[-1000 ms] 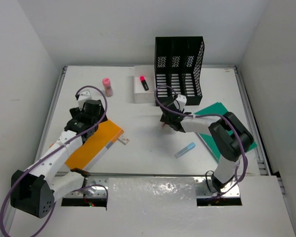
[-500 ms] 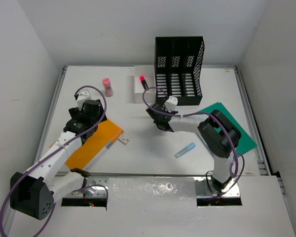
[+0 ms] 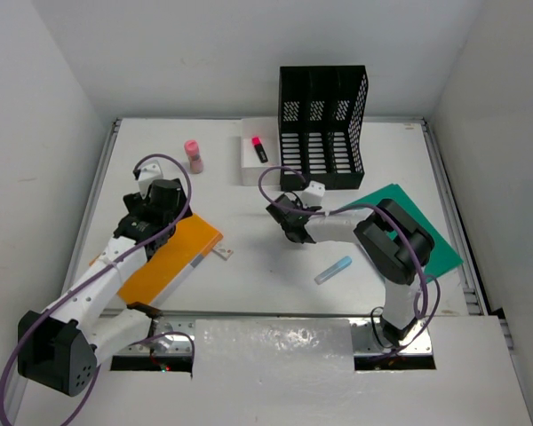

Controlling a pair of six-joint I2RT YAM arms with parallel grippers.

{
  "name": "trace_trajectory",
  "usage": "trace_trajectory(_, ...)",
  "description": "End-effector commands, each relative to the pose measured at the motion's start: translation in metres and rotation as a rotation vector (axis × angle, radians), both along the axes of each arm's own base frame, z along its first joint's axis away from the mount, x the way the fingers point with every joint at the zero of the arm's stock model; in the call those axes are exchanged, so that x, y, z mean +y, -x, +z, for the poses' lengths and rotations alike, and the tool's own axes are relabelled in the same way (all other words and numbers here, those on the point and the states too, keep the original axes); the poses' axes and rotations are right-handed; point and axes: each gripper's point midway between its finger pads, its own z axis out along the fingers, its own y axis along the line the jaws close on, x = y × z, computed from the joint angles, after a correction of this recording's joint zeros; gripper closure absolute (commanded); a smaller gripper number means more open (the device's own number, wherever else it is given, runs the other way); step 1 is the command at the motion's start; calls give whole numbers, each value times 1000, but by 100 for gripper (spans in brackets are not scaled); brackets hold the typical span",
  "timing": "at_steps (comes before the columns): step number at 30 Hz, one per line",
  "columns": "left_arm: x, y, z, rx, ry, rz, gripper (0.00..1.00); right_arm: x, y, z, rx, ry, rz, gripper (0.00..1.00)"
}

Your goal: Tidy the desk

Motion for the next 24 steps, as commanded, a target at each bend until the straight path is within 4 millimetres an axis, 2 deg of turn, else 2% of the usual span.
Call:
trace_trajectory(1, -2, -4, 12, -52, 0, -5, 13, -2, 7, -8, 15, -13, 3, 75)
trace_trajectory(2, -2, -4, 13, -53, 0, -5, 13, -4, 10, -10, 26, -6, 2, 79)
trace_trajectory(3, -2, -4, 13, -54, 0, -4, 13, -4, 11, -8, 26, -9, 6, 89)
trace_trajectory(6, -1, -3, 13, -55, -1, -2, 13, -10, 22, -10, 52, -11, 14, 100)
trace_trajectory(9, -1, -3, 14, -59, -2, 0, 13, -13, 38, -11, 91, -37, 53, 100)
trace_trajectory(12, 0, -3, 13, -56, -6, 1, 13, -11, 48, 0, 93, -54, 136, 100)
trace_trajectory(14, -2, -4, 11, -51, -2, -6, 13, -7, 56, 24, 76, -62, 212, 100)
trace_trajectory(18, -2, -5, 9, -44, -5, -8, 13, 3, 67, 56, 116, -76, 327, 100)
trace_trajectory(19, -2, -5, 8, -41, -5, -9, 13, 8, 66, 72, 98, -73, 375, 100)
trace_trajectory(20, -2, -5, 7, -38, -8, -9, 13, 11, 64, 85, 79, -67, 402, 100)
trace_trajectory(22, -2, -5, 6, -36, -9, -6, 13, 27, 54, 123, -4, -65, 489, 100)
trace_trajectory(23, -2, -6, 5, -32, -12, -5, 13, 40, 42, 147, -70, -94, 516, 100)
trace_trajectory(24, -2, -6, 5, -30, -11, -6, 13, 46, 37, 158, -98, -93, 542, 100)
